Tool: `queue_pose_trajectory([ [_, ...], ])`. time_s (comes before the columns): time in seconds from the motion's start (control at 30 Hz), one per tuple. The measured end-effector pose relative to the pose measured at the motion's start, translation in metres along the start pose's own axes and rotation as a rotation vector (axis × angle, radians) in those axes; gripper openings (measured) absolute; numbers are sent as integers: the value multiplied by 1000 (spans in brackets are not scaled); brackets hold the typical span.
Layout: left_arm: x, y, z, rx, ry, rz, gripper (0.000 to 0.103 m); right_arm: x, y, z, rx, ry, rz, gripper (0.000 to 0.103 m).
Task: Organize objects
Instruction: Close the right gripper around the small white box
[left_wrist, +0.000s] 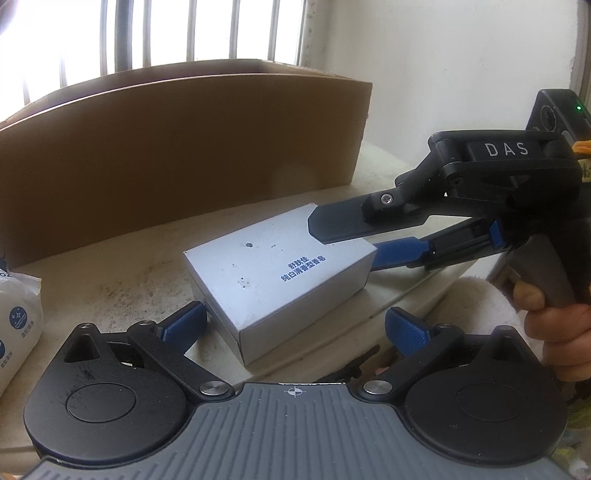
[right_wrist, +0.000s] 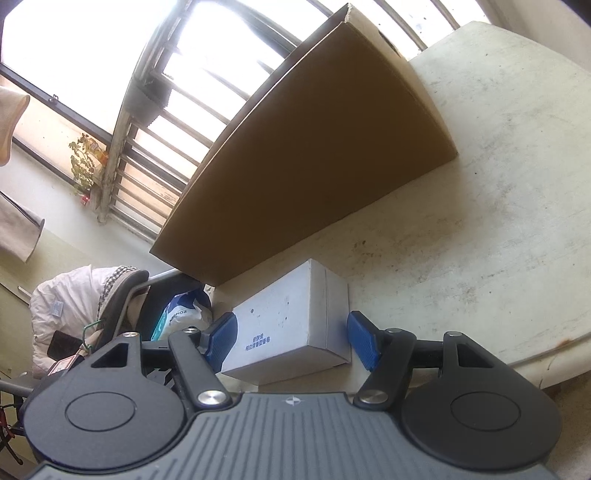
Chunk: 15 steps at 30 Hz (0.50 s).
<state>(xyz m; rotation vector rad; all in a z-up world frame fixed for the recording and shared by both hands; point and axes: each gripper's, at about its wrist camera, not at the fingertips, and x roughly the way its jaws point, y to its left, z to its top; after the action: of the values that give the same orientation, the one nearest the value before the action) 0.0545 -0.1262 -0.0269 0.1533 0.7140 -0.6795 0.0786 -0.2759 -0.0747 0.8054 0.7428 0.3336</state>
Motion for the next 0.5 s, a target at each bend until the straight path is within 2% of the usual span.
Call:
queue_pose_trajectory([
  [0.17,1,2,3,-14,17,-15,103,0,1,0,9,3,1,69],
  [0.33,-2,7,0,-43,2,-41,103,1,2,2,17,16,18,76],
  [0.43,-3,10,-1,-54,-5,-53,103,1,6,2,4,26,61,93],
  [0.47,-2,10,-1,-51,-2,-53,103,0,8,2,-3,28,67,103],
  [0.5,-2,10,0,-52,1,-53,103,1,9,1,1,34,50,103],
])
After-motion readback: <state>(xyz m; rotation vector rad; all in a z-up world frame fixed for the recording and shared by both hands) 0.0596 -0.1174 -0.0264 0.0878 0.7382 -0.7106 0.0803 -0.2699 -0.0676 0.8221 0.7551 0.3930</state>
